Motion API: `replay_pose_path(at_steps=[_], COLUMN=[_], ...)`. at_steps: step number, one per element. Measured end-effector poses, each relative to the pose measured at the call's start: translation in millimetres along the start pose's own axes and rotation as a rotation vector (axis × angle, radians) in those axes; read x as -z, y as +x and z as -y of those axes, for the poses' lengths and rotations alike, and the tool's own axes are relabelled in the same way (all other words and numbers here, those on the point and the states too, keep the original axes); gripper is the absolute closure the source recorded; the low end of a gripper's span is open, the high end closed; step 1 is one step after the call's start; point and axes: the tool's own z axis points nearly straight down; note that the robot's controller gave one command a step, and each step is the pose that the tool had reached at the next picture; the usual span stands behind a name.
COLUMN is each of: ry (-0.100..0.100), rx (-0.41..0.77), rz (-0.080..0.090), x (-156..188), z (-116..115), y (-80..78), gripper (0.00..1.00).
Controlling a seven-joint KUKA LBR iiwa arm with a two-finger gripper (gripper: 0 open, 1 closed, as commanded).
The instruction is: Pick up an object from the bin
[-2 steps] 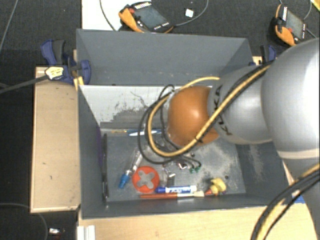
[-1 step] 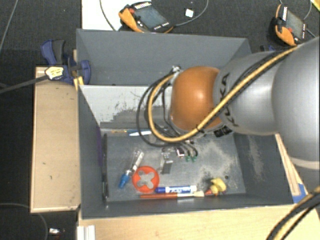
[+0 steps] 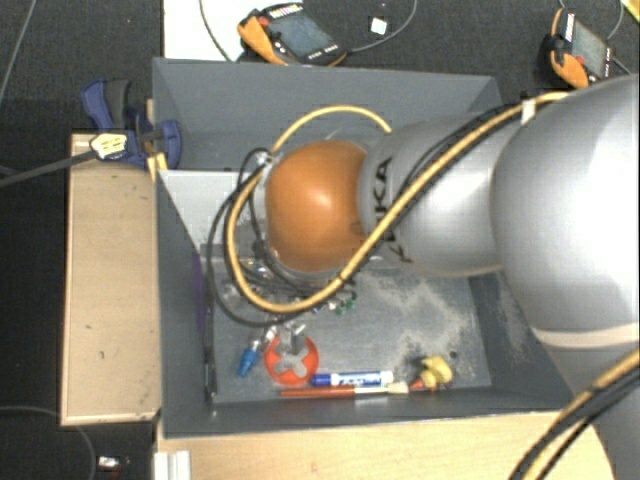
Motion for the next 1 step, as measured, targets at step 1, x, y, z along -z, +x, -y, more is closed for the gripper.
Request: replay_pose_path(at_steps=[1], ry=[0.006], rx=[-0.217], rz=[0.005], x=[-30.3], z=[4.7], y=[-3.1], gripper=[0.00])
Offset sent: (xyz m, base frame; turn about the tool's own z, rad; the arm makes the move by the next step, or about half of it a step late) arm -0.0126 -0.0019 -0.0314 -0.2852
